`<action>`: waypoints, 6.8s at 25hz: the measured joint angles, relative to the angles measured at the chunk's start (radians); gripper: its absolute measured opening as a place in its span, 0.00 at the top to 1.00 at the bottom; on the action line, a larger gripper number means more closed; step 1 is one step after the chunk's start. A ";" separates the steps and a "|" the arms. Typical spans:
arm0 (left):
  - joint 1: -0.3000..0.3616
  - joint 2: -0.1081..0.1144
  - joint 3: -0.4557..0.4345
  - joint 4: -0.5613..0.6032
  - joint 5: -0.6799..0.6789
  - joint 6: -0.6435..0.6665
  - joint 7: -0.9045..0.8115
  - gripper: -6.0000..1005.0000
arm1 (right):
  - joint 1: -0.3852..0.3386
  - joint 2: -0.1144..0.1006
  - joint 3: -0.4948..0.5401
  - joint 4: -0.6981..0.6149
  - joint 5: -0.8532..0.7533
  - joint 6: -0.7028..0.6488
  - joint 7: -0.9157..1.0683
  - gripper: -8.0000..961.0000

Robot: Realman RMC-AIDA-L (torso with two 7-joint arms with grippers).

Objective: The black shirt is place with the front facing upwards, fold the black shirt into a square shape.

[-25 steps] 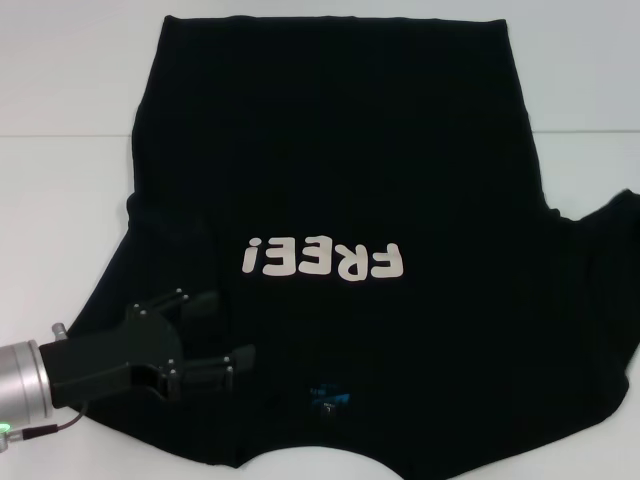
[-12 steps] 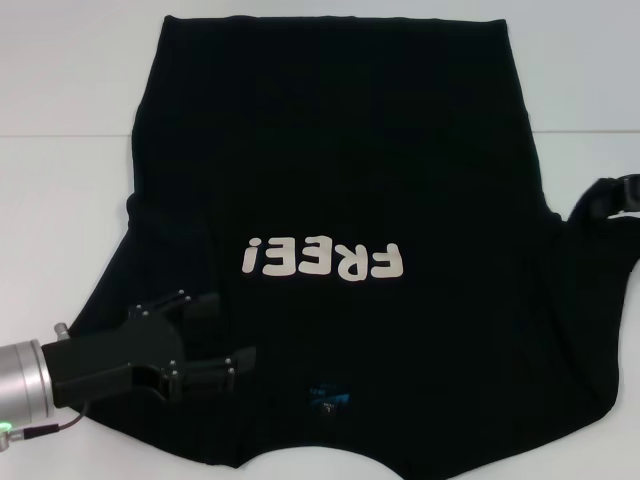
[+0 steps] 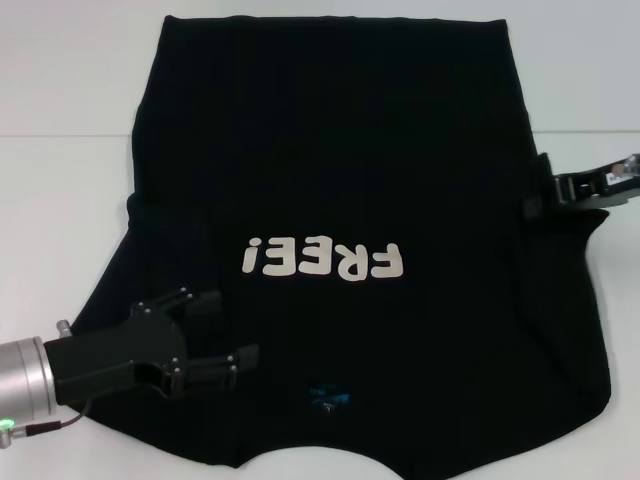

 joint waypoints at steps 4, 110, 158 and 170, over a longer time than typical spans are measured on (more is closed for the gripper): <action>-0.002 0.000 0.001 -0.001 0.000 -0.002 0.000 0.07 | 0.006 -0.001 0.003 0.024 0.047 0.007 0.022 0.98; -0.006 -0.008 -0.006 -0.006 0.026 -0.051 -0.015 0.14 | -0.025 0.036 -0.065 0.189 0.158 0.109 -0.184 0.87; -0.169 0.187 -0.137 0.228 0.646 0.090 -1.313 0.18 | -0.405 0.123 -0.061 0.194 0.610 -0.058 -1.334 0.03; -0.164 0.179 -0.108 0.193 0.660 0.004 -1.316 0.19 | -0.404 0.125 -0.064 0.195 0.609 -0.057 -1.335 0.03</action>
